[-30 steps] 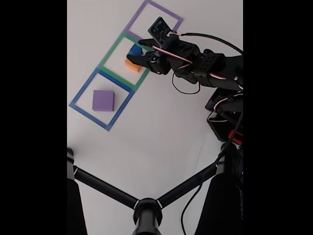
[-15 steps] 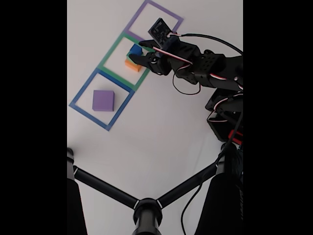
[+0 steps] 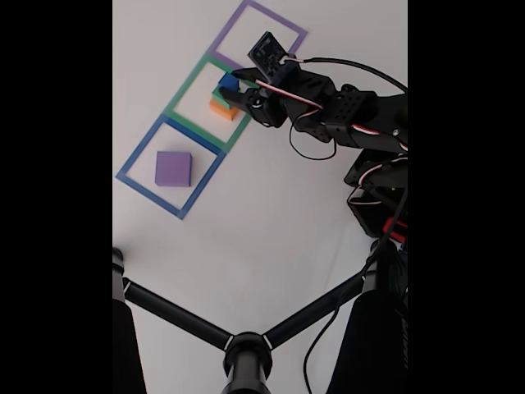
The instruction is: Tower of hanoi
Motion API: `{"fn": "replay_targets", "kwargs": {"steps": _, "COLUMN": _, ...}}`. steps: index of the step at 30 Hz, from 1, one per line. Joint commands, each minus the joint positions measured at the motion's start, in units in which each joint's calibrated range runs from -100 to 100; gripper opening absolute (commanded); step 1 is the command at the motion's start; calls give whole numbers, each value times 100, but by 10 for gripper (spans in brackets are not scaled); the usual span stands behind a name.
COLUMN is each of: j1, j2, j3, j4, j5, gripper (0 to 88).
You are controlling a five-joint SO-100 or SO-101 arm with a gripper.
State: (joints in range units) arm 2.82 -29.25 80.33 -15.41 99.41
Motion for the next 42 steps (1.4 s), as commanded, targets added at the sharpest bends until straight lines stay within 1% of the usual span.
{"fn": "replay_targets", "kwargs": {"steps": 1, "j1": -62, "j2": -10, "j3": -33, "j4": -143, "j5": 59, "gripper": 74}}
{"fn": "replay_targets", "kwargs": {"steps": 15, "j1": -119, "j2": -74, "j3": -69, "j4": -119, "j5": 59, "gripper": 44}}
{"fn": "replay_targets", "kwargs": {"steps": 31, "j1": -158, "j2": -268, "j3": -133, "j4": 43, "j5": 59, "gripper": 39}}
{"fn": "replay_targets", "kwargs": {"steps": 33, "j1": -196, "j2": -430, "j3": -215, "j4": 286, "j5": 59, "gripper": 39}}
{"fn": "replay_targets", "kwargs": {"steps": 36, "j1": -244, "j2": -801, "j3": -488, "j4": 942, "j5": 59, "gripper": 39}}
{"fn": "replay_targets", "kwargs": {"steps": 42, "j1": -292, "j2": -1374, "j3": -1951, "j4": 3177, "j5": 59, "gripper": 39}}
